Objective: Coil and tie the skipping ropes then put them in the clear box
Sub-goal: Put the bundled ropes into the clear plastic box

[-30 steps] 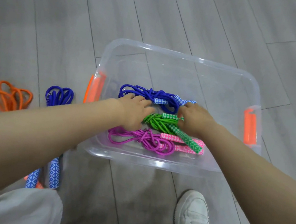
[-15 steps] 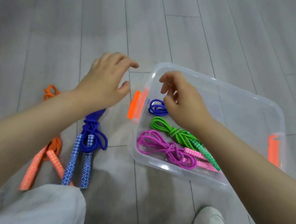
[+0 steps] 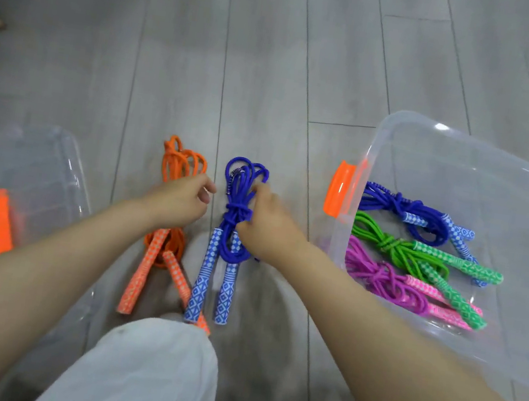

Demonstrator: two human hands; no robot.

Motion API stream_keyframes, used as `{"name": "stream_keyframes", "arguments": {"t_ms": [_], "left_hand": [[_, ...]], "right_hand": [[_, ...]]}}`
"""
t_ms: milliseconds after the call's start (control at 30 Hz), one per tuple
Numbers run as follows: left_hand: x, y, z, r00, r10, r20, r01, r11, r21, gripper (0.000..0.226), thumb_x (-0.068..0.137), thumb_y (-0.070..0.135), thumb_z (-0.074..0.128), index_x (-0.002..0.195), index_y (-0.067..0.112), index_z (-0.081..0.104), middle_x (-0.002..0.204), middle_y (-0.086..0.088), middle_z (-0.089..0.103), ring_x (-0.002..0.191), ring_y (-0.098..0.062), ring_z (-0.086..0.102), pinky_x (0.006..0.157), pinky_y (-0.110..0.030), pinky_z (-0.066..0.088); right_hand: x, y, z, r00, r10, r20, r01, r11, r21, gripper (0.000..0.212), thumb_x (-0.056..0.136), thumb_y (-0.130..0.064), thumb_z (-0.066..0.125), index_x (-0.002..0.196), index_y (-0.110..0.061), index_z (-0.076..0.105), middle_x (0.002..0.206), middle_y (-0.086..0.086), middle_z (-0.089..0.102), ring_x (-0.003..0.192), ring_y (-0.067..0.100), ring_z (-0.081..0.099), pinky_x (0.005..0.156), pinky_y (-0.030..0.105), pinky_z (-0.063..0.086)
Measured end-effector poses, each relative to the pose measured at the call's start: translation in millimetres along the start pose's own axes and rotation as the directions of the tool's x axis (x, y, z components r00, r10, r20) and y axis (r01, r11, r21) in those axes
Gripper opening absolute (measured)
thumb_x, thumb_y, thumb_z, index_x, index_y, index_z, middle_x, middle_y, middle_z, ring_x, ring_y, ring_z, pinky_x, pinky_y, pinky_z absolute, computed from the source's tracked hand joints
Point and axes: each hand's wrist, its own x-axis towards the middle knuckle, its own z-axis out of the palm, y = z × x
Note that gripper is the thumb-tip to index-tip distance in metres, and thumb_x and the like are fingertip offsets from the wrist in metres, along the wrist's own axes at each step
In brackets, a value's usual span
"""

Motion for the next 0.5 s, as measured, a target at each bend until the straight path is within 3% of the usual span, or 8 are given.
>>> {"name": "stream_keyframes", "arguments": {"t_ms": [100,167,267,333,400,433,500], "left_hand": [[-11.0,-7.2,26.9,0.999,0.007,0.044,-0.007,1.000,-0.003,0.043,0.087,0.007,0.055,0.130,0.010,0.048,0.118,-0.008,0.057,0.097,-0.020,0.055,0.086,-0.030,0.043],[-15.1,-10.7,43.6,0.996,-0.011,0.090,0.016,0.998,-0.064,0.052,0.088,0.012,0.060,0.136,0.010,0.041,0.118,-0.007,0.055,0.095,-0.018,0.053,0.081,-0.027,0.040],[-15.0,-18.3,62.2,0.977,-0.108,0.184,0.160,0.943,-0.293,0.059,0.085,0.008,0.063,0.138,0.012,0.038,0.116,-0.004,0.058,0.099,-0.020,0.061,0.086,-0.036,0.052],[-17.0,-16.8,68.3,0.943,-0.203,0.262,0.318,0.775,-0.546,0.057,0.084,-0.003,0.057,0.135,0.013,0.038,0.117,-0.007,0.058,0.099,-0.022,0.064,0.087,-0.043,0.056],[-22.2,-10.3,71.0,0.894,-0.265,0.362,0.448,0.523,-0.725,0.055,0.081,-0.011,0.043,0.130,0.015,0.040,0.110,-0.011,0.060,0.085,-0.020,0.064,0.078,-0.037,0.058],[-24.8,-7.8,71.6,0.875,-0.268,0.402,0.483,0.450,-0.751,0.055,0.078,-0.012,0.037,0.126,0.015,0.044,0.103,-0.012,0.061,0.079,-0.020,0.063,0.077,-0.036,0.058],[-27.0,-6.2,72.5,0.860,-0.240,0.450,0.510,0.435,-0.742,0.055,0.076,-0.011,0.033,0.122,0.016,0.051,0.099,-0.013,0.063,0.080,-0.023,0.063,0.082,-0.038,0.057]], "right_hand": [[3.0,14.1,26.6,0.995,0.096,0.009,-0.096,0.993,0.065,0.065,0.088,-0.014,0.059,0.144,-0.003,0.027,0.139,0.021,0.041,0.127,0.037,0.042,0.096,0.031,0.034],[2.9,20.8,40.8,0.981,0.194,-0.007,-0.193,0.977,0.096,0.072,0.088,-0.022,0.063,0.146,-0.002,0.024,0.141,0.020,0.040,0.128,0.036,0.043,0.100,0.034,0.035],[0.0,24.8,61.1,0.958,0.287,-0.014,-0.280,0.943,0.182,0.076,0.085,-0.028,0.068,0.144,-0.006,0.026,0.139,0.019,0.040,0.126,0.034,0.044,0.100,0.034,0.038],[-2.2,23.4,73.0,0.961,0.277,-0.022,-0.268,0.946,0.183,0.077,0.081,-0.030,0.071,0.142,-0.007,0.029,0.134,0.019,0.042,0.126,0.035,0.043,0.102,0.037,0.039],[-4.3,21.0,80.9,0.965,0.260,-0.022,-0.254,0.956,0.146,0.083,0.078,-0.033,0.075,0.142,-0.007,0.029,0.134,0.018,0.040,0.126,0.035,0.042,0.105,0.042,0.040],[-4.7,20.3,83.6,0.967,0.252,-0.022,-0.248,0.962,0.117,0.087,0.077,-0.035,0.076,0.143,-0.008,0.028,0.134,0.017,0.039,0.125,0.035,0.042,0.105,0.043,0.040],[-5.3,21.2,85.1,0.973,0.232,-0.020,-0.231,0.972,0.042,0.089,0.076,-0.034,0.077,0.145,-0.010,0.025,0.136,0.016,0.037,0.125,0.034,0.042,0.103,0.042,0.041]]}}
